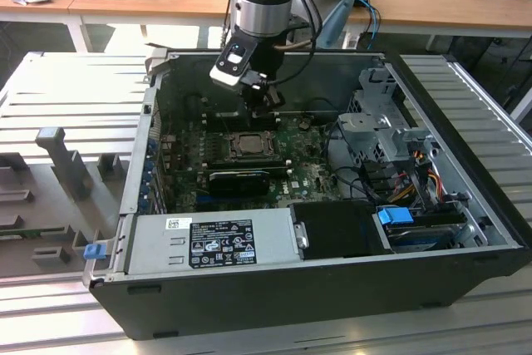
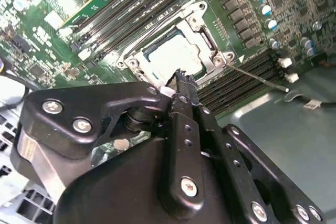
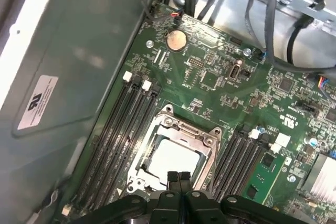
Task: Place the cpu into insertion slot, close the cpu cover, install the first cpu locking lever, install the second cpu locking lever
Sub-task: 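Install the first cpu locking lever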
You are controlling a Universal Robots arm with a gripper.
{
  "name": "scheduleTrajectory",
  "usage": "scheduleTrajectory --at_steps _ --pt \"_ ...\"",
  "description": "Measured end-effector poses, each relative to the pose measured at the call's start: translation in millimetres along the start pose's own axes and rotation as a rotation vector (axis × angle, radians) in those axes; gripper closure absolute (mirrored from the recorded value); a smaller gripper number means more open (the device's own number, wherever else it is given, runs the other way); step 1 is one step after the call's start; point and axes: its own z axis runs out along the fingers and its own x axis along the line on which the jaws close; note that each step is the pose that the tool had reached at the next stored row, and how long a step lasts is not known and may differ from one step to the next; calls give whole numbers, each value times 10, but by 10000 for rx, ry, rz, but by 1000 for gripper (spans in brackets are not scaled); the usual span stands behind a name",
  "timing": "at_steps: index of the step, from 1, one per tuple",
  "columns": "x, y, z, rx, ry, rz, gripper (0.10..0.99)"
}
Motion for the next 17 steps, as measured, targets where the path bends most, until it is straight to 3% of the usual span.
scheduleTrajectory --at_steps 2,9,17 --pt "0 0 0 5 -8 -604 980" --pt "0 0 0 17 -23 -1825 980" --pt "0 0 0 36 -51 -3944 980"
